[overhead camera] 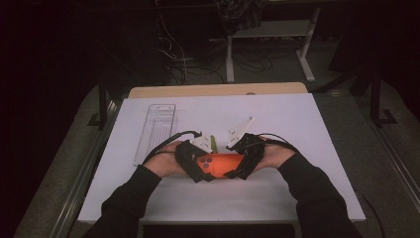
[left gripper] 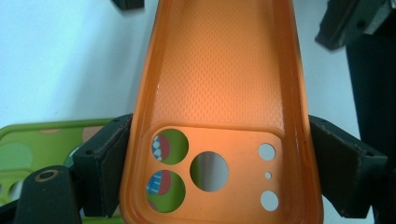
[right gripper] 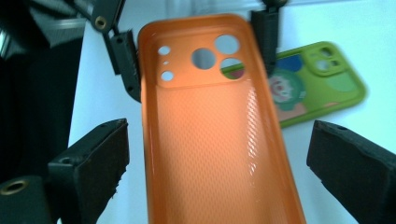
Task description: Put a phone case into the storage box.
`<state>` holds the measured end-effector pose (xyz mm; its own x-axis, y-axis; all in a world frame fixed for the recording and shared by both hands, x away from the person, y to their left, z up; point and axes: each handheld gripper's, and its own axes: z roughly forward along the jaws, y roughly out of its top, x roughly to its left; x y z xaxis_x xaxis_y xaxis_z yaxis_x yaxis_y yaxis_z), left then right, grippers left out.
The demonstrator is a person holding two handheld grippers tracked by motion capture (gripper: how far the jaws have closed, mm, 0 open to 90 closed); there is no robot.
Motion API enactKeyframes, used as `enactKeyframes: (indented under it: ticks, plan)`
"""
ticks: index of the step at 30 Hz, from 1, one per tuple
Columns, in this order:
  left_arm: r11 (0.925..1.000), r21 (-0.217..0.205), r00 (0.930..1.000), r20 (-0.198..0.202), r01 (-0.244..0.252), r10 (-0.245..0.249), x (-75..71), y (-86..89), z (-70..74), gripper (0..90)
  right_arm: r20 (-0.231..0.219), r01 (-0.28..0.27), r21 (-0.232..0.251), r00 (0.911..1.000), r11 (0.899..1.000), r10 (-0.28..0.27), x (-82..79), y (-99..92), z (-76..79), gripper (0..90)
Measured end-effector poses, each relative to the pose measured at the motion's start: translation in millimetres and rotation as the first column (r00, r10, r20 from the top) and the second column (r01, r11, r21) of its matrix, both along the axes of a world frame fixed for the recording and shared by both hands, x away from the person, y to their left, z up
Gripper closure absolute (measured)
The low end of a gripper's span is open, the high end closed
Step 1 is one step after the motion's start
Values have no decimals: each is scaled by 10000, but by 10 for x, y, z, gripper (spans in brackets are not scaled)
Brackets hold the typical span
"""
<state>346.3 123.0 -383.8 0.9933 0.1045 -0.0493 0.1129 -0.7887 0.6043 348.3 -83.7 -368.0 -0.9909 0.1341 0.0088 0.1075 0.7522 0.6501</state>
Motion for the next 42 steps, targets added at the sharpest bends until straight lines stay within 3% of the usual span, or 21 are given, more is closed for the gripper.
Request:
enactKeyframes:
  ticks: [2,3,4,5,9,10,11,13,17,19,20,26,27,29,30,36,38,40,41,42]
  plan:
    - [10000,-45,10000,-12,-51,51,1,7,-1,151,-43,94,136,9999,9999,-93,14,-33,15,43]
    - [9995,-205,9997,-101,-232,230,-3,8,-7,151,-189,683,222,9975,9974,-679,15,-105,40,38]
    - [9992,-241,9994,-103,-332,330,-5,8,-7,151,-189,683,222,9975,9974,-679,15,-105,40,38]
    - [9982,-304,9987,-92,-510,507,-4,9,-5,151,-140,1066,257,9942,9940,-1063,25,-160,55,37]
    - [9956,-309,9961,-59,-881,879,-15,-2,-9,151,138,1523,592,9881,9866,-1533,64,-261,74,35]
    - [9941,-330,9947,-38,-1029,1029,-20,-5,-13,151,60,1811,697,9833,9810,-1820,66,-295,83,35]
    - [9930,-305,9934,2,-1143,1144,-17,-4,-11,151,-96,2430,936,9699,9655,-2432,56,-354,105,34]
    - [9896,-422,9905,-117,-1374,1370,-20,-4,-15,150,-90,2569,1014,9663,9611,-2574,60,-389,109,27]
    - [9839,-470,9850,2,-1722,1724,-18,7,-5,150,-234,3288,1197,9442,9368,-3284,42,-513,108,25]
    - [9783,-487,9795,9,-2013,2016,-20,17,-3,150,-223,3355,1207,9418,9343,-3353,37,-528,100,26]
    - [9772,-484,9783,55,-2065,2070,-18,21,0,150,-461,3718,1275,9283,9195,-3690,10,-548,89,29]
    - [9564,-373,9570,-5,-2898,2900,-31,9,-11,151,-541,4528,1493,8914,8790,-4499,-7,-701,-17,42]
    - [9547,-332,9549,149,-2958,2964,-24,14,-15,150,-660,4773,1494,8786,8659,-4729,-23,-728,-57,42]
    - [9518,-334,9519,209,-3049,3056,-23,15,-17,150,-702,4809,1495,8767,8640,-4758,-31,-733,-71,40]
    - [9473,-429,9478,183,-3174,3184,-25,10,-22,151,-759,4934,1450,8698,8576,-4876,-54,-738,-106,38]
    - [9421,-375,9417,363,-3332,3345,-29,9,-15,151,-825,5198,1525,8543,8406,-5133,-108,-716,-193,30]
    - [9355,-435,9355,301,-3507,3521,-31,14,-8,152,-800,5395,1516,8419,8282,-5337,-136,-689,-240,28]
    - [9359,-366,9348,482,-3503,3518,-17,33,1,152,-888,5536,1495,8328,8193,-5465,-154,-670,-278,26]
    - [9359,-366,9348,482,-3503,3518,-17,33,1,152,-888,5536,1495,8328,8193,-5465,-154,-670,-278,26]
    - [9331,-472,9323,474,-3565,3585,-15,34,-2,152,-1050,5634,1557,8262,8114,-5535,-170,-649,-332,25]
